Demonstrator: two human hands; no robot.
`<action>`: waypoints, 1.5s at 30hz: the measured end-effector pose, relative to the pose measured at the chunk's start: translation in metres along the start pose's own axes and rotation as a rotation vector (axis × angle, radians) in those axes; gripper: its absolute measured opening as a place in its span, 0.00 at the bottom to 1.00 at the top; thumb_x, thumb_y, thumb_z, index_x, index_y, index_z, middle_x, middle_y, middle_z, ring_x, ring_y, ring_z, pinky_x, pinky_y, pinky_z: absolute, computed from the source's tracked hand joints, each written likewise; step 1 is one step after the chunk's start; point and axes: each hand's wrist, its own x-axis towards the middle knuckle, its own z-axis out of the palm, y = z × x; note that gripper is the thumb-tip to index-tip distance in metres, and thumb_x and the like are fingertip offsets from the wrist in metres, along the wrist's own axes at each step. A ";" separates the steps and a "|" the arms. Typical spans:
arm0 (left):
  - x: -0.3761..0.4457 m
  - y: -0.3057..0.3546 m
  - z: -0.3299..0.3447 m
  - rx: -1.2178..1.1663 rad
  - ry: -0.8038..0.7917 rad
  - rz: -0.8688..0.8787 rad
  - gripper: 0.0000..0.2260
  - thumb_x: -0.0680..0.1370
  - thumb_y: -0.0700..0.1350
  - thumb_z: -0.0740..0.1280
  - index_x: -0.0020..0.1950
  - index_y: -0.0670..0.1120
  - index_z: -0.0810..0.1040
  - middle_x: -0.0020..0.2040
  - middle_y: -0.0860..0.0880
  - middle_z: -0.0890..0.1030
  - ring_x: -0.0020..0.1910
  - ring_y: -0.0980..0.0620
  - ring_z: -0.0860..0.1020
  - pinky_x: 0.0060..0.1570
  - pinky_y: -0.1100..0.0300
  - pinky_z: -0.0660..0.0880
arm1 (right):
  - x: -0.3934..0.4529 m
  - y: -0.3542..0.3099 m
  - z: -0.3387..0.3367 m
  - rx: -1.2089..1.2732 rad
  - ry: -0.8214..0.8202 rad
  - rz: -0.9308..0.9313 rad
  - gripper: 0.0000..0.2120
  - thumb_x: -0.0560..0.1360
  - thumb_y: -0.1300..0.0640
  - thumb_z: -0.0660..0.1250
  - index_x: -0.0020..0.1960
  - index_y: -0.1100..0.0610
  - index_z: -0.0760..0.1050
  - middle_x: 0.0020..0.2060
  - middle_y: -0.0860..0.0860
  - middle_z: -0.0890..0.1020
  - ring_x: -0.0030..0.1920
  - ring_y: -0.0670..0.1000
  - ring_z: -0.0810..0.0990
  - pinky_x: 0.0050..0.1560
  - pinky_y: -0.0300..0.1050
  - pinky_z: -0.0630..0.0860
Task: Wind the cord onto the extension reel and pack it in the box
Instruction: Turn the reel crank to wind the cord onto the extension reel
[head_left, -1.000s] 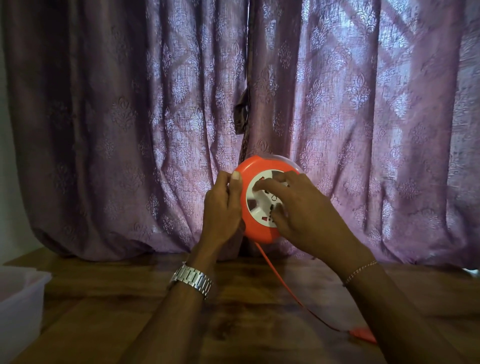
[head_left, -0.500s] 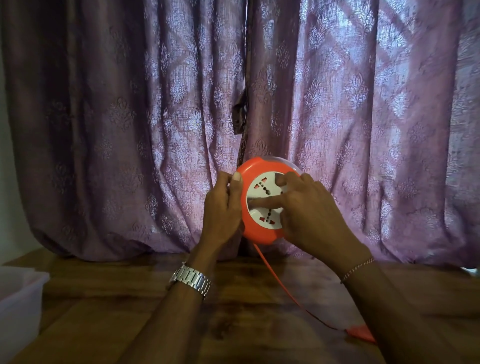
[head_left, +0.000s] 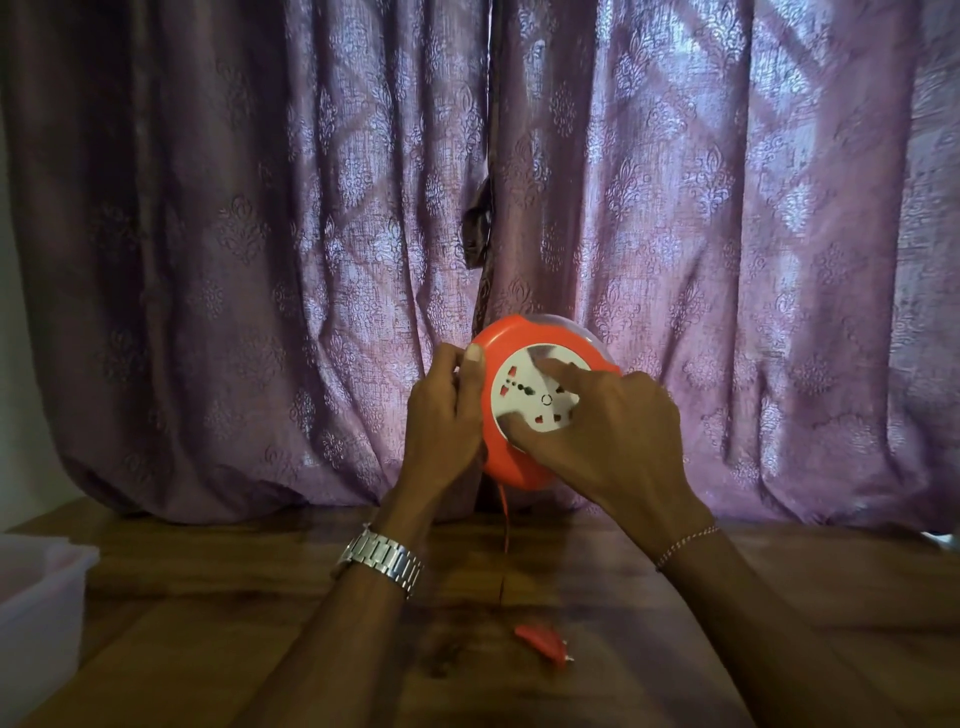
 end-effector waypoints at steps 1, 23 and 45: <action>0.000 0.000 0.000 -0.003 0.002 -0.004 0.15 0.83 0.56 0.55 0.42 0.48 0.68 0.31 0.53 0.72 0.30 0.56 0.71 0.34 0.50 0.71 | 0.000 -0.001 -0.001 0.014 0.012 0.018 0.32 0.64 0.27 0.63 0.63 0.41 0.75 0.44 0.50 0.86 0.40 0.58 0.83 0.39 0.48 0.79; 0.001 0.001 -0.003 -0.072 0.031 -0.057 0.18 0.82 0.60 0.55 0.42 0.48 0.69 0.34 0.48 0.77 0.37 0.41 0.79 0.38 0.38 0.76 | 0.013 0.010 -0.016 -0.153 -0.365 -0.365 0.31 0.59 0.49 0.77 0.59 0.32 0.74 0.64 0.53 0.74 0.56 0.59 0.72 0.46 0.54 0.70; 0.000 0.003 -0.005 -0.006 -0.001 -0.019 0.15 0.83 0.56 0.56 0.43 0.48 0.70 0.31 0.53 0.73 0.30 0.54 0.72 0.33 0.47 0.73 | 0.005 0.007 -0.003 0.177 -0.132 -0.011 0.33 0.67 0.28 0.63 0.65 0.45 0.75 0.45 0.51 0.86 0.44 0.56 0.84 0.46 0.50 0.79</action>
